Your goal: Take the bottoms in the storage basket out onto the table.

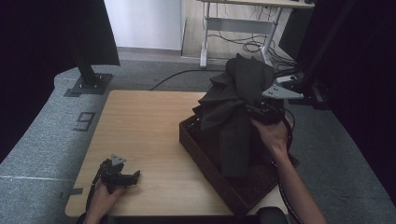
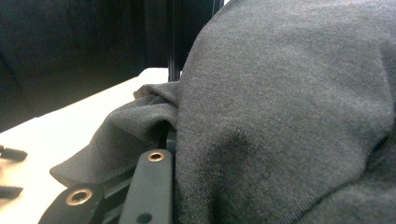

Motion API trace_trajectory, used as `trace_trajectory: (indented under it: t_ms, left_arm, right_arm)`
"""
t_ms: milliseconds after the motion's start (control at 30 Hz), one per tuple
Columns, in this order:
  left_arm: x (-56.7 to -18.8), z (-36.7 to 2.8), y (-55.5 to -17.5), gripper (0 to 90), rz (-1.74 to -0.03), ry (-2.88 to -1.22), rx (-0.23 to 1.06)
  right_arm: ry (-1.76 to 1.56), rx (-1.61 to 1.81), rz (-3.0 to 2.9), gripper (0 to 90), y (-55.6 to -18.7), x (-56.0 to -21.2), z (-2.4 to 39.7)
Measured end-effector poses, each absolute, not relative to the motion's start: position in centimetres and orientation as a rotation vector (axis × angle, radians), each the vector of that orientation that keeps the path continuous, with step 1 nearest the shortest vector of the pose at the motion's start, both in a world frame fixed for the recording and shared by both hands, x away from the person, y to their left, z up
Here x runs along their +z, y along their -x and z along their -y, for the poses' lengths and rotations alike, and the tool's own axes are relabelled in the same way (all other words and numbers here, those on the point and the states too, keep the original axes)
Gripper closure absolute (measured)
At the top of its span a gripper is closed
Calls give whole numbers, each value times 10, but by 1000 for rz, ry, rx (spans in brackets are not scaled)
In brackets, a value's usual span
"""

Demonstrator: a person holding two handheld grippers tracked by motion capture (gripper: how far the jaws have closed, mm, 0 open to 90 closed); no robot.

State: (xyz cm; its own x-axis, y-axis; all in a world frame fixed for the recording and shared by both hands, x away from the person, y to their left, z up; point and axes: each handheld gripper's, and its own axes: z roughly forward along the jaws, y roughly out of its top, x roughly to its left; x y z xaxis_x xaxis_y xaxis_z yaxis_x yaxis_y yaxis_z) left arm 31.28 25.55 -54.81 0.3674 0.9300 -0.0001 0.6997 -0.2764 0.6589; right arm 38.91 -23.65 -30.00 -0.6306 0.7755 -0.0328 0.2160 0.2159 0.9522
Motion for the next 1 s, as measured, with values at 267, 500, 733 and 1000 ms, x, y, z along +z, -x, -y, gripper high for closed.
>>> trace_trajectory:
  t_ms: [267, 500, 733, 1000]
  left_arm:
    - [-548, -261, -313, 0, -1416, -2058, 533]
    - [-548, -266, -312, 0, -1428, -2051, 540]
    - [-548, -272, -312, 0, -1437, -2046, 542]
    - [-548, -279, -311, 0, -1443, -2043, 544]
  right_arm:
    - [-866, 1443, -1933, 667, -385, -279, 229]
    - [-837, 1458, -1923, 666, -385, -272, 217]
    - [-816, 1469, -1928, 666, -386, -269, 205]
    - [-789, 1485, -1928, 665, -386, -264, 192]
